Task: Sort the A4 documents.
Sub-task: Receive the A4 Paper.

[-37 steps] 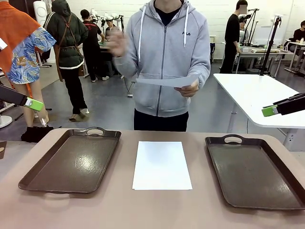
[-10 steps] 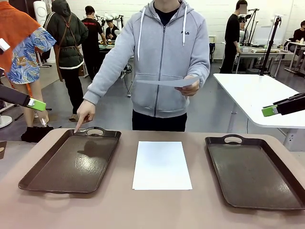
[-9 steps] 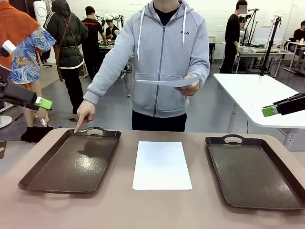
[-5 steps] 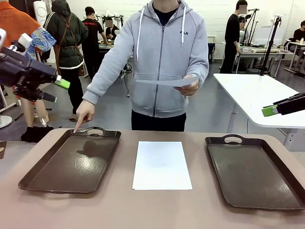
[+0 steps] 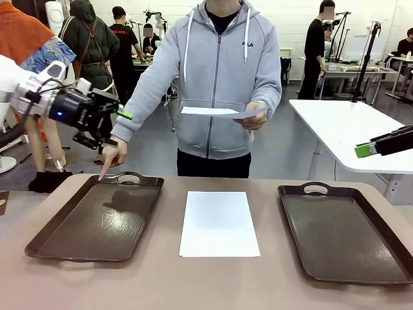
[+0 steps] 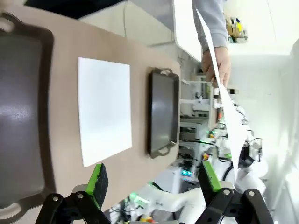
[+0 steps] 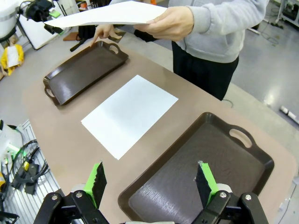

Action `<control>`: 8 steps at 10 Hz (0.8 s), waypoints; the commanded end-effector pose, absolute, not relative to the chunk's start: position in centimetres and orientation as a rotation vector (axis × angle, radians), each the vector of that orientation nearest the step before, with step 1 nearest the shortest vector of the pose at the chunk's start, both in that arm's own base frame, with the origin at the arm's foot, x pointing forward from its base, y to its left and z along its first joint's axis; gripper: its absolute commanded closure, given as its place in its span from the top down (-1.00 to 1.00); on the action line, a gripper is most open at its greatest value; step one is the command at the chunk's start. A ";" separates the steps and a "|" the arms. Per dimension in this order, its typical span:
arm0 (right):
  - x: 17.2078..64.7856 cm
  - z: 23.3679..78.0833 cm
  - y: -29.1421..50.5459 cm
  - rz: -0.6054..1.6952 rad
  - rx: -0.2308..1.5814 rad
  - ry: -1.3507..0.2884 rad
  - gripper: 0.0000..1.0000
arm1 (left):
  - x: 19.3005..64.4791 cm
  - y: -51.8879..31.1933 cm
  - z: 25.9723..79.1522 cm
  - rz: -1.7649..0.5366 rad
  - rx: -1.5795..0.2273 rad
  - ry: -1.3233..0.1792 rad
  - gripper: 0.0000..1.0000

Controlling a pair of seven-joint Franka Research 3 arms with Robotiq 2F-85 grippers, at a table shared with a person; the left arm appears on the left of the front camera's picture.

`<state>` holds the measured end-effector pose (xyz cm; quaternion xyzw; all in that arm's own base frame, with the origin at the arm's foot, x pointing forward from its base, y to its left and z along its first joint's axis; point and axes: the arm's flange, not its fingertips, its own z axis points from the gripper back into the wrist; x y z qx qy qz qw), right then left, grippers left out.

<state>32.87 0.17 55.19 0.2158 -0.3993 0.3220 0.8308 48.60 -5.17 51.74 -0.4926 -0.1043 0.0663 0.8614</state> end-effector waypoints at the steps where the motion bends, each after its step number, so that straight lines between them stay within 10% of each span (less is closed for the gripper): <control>1: 33.0 55.0 0.2 0.688 0.471 -0.845 1.00 | 51.3 -5.8 52.8 0.199 -1.094 -0.169 1.00; 8: 33.0 55.0 0.2 0.688 0.471 -0.845 1.00 | 55.9 -11.6 52.7 0.219 -1.295 -0.084 1.00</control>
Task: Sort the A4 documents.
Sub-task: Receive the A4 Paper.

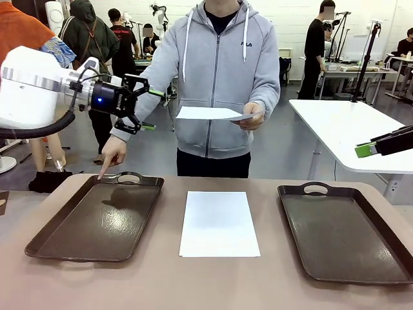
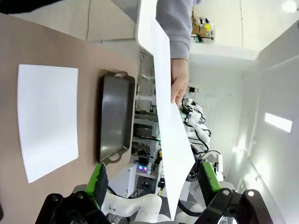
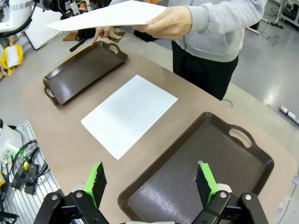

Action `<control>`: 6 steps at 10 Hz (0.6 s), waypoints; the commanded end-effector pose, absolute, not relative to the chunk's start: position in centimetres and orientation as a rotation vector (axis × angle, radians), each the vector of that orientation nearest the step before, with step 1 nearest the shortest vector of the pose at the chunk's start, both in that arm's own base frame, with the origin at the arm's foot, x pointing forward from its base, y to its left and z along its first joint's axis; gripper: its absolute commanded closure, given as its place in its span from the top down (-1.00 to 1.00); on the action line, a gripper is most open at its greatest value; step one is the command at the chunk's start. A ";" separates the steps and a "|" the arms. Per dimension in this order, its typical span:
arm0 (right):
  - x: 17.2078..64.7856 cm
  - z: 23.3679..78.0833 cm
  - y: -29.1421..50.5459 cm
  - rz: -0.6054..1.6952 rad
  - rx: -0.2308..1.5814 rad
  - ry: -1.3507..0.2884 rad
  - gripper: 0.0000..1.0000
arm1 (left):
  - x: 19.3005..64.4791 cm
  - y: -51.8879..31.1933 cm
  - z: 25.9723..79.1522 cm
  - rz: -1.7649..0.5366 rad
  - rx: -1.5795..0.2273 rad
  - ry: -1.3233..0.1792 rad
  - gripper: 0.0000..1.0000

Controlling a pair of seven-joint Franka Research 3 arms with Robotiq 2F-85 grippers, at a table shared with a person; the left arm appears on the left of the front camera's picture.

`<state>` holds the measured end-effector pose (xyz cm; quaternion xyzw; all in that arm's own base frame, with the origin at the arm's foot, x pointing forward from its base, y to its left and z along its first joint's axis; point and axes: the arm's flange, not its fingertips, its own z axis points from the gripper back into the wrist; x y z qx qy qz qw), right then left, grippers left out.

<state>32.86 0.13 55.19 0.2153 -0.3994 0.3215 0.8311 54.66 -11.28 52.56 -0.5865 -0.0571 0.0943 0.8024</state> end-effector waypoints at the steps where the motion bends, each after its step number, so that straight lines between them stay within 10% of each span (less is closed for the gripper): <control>1: 33.0 55.0 0.2 0.688 0.471 -0.845 1.00 | 56.5 -12.3 52.5 0.216 -1.321 -0.062 1.00; 6: 33.0 55.0 0.2 0.688 0.471 -0.845 1.00 | 58.0 -15.8 51.6 0.185 -1.397 -0.002 1.00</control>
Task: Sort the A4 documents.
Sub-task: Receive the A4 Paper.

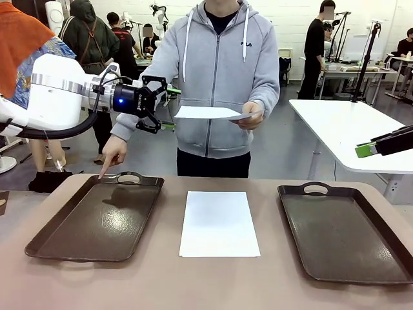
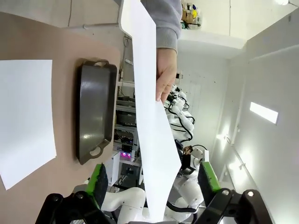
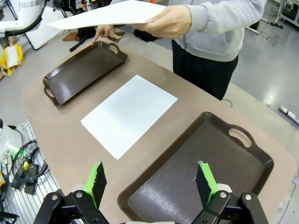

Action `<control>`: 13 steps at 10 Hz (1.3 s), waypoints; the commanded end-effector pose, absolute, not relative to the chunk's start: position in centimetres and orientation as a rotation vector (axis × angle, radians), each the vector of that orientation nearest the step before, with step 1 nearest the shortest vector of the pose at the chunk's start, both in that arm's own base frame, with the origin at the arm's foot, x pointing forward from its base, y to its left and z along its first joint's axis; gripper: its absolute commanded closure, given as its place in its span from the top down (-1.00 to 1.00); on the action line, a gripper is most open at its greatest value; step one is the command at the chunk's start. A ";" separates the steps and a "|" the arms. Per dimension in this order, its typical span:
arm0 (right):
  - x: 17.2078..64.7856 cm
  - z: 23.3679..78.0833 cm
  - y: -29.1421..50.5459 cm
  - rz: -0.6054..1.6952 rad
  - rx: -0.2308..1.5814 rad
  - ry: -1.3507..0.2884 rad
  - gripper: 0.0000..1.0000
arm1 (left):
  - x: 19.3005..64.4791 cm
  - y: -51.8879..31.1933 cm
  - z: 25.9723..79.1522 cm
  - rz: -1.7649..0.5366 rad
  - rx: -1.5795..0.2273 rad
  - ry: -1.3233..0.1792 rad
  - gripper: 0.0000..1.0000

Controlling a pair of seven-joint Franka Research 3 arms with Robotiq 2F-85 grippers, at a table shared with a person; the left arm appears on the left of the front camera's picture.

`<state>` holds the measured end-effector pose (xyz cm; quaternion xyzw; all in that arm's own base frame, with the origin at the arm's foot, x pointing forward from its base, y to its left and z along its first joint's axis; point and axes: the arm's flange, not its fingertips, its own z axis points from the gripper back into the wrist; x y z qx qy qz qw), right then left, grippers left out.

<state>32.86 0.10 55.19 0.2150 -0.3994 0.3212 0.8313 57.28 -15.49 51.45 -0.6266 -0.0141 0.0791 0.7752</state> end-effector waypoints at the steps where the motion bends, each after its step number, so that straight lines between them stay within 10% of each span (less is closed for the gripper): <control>1: 33.0 55.0 0.2 0.688 0.471 -0.845 1.00 | 58.1 -16.2 51.4 0.186 -1.417 0.008 1.00; 10: 33.0 55.0 0.2 0.688 0.471 -0.845 1.00 | 58.7 -19.3 48.9 0.197 -1.482 0.042 1.00; 13: 33.0 55.0 0.2 0.688 0.471 -0.845 1.00 | 58.6 -19.2 48.9 0.182 -1.487 0.010 0.41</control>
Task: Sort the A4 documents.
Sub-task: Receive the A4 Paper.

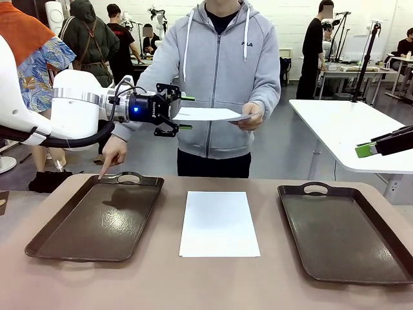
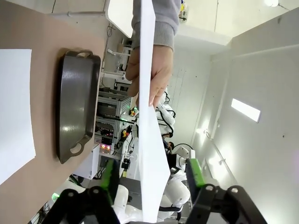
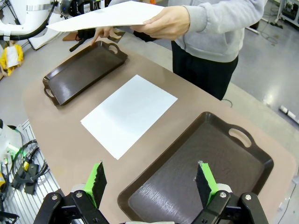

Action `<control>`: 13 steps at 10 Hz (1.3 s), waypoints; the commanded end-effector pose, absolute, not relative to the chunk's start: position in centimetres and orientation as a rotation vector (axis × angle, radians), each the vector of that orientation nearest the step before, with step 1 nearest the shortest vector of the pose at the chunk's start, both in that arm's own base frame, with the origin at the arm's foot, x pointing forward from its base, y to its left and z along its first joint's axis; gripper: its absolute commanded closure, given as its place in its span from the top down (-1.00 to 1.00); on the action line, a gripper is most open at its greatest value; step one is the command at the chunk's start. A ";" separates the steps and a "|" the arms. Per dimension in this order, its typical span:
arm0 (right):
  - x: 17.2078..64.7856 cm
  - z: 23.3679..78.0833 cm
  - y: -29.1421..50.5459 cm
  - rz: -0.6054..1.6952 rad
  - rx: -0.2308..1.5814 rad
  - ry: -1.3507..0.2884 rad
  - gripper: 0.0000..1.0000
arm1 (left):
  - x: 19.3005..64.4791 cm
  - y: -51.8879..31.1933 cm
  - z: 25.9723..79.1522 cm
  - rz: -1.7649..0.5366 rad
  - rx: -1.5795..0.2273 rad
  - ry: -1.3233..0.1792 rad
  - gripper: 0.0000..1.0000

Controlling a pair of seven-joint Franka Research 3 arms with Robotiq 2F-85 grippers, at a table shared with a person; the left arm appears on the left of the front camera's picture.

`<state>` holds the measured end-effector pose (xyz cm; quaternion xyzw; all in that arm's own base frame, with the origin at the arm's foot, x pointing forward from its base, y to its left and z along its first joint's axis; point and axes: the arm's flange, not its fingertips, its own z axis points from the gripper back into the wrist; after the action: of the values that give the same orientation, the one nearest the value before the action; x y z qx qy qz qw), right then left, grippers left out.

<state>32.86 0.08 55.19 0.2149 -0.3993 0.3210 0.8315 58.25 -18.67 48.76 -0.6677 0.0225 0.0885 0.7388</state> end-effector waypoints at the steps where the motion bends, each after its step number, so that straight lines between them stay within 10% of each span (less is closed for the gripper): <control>1: 33.0 55.0 0.2 0.688 0.471 -0.845 1.00 | 58.5 -19.3 49.0 0.172 -1.483 0.008 0.21; 7: 33.0 55.0 0.2 0.688 0.471 -0.845 1.00 | 58.6 -18.9 49.6 0.153 -1.467 -0.017 -0.98; 13: 33.0 55.0 0.2 0.688 0.471 -0.845 1.00 | 58.4 -18.7 49.7 0.134 -1.456 -0.026 -1.00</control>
<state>32.86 0.08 55.19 0.2149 -0.3993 0.3210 0.8315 58.47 -18.66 49.56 -0.6671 -0.0027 0.0697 0.7417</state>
